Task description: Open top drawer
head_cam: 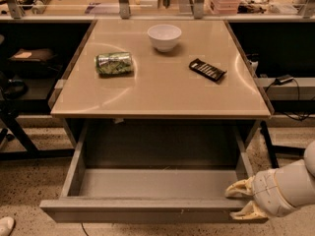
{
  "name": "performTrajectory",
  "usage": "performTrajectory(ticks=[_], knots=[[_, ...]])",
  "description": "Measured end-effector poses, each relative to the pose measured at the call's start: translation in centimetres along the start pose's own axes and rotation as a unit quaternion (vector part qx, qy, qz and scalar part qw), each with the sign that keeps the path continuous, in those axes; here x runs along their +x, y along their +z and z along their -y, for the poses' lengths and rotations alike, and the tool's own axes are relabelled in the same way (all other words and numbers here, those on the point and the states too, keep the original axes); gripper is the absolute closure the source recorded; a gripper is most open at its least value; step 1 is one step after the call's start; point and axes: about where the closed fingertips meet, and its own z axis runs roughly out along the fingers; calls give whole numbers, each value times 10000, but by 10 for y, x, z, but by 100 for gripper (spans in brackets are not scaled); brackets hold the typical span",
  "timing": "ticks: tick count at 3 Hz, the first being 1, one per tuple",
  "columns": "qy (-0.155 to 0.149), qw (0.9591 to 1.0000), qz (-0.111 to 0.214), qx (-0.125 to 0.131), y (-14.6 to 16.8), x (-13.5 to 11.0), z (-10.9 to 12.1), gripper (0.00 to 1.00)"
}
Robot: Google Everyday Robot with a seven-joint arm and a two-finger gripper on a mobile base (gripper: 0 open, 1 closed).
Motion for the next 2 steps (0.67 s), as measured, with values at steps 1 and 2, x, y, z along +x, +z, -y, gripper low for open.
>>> performTrajectory(ticks=[1, 2], knots=[[5, 9999, 99, -123, 1, -3, -5, 34], [-196, 9981, 240, -530, -1, -13, -60, 36]])
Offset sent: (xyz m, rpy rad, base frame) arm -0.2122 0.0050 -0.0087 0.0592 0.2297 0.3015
